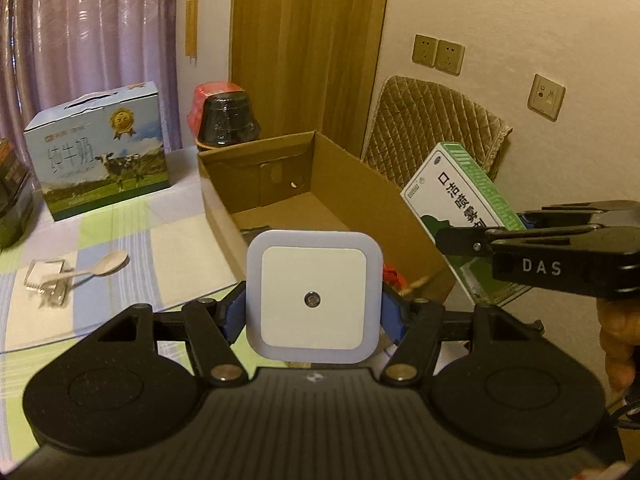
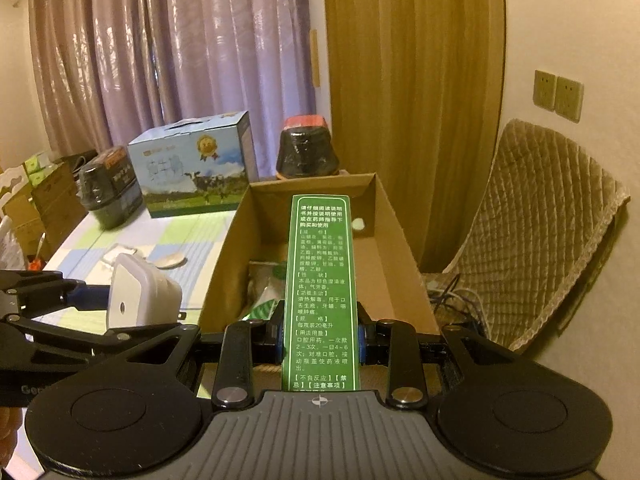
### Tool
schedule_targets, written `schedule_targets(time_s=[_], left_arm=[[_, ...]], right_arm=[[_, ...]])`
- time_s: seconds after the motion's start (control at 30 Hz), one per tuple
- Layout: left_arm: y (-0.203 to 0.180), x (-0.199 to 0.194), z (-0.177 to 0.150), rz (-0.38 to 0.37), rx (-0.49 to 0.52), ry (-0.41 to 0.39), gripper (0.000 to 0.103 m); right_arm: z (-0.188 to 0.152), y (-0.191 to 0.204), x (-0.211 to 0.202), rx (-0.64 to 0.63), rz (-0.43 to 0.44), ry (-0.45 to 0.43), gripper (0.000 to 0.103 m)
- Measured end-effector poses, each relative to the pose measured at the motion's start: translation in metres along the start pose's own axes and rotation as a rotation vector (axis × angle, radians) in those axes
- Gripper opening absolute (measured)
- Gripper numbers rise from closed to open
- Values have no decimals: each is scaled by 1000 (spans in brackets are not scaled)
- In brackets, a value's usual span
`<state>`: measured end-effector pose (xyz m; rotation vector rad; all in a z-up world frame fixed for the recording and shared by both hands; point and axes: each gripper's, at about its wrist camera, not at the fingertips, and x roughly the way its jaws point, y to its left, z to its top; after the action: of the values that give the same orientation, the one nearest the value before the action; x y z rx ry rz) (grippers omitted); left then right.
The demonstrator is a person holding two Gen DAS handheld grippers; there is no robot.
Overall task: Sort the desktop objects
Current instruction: 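Lower the night light with the left tool while the right tool lowers the green box into the box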
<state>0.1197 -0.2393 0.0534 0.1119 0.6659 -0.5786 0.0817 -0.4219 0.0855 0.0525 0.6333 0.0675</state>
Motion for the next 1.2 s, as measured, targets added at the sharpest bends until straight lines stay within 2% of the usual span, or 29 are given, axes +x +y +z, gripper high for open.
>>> schedule_targets(time_s=[0.33, 0.8, 1.2], left_arm=[[-6, 26, 18, -24, 1, 12, 61], [4, 63, 44, -25, -29, 17, 61], [10, 91, 51, -39, -44, 46, 62]], right_arm=[[16, -12, 24, -4, -1, 7, 28], [26, -30, 56, 11, -11, 30, 28], [27, -36, 72, 32, -9, 44, 28]])
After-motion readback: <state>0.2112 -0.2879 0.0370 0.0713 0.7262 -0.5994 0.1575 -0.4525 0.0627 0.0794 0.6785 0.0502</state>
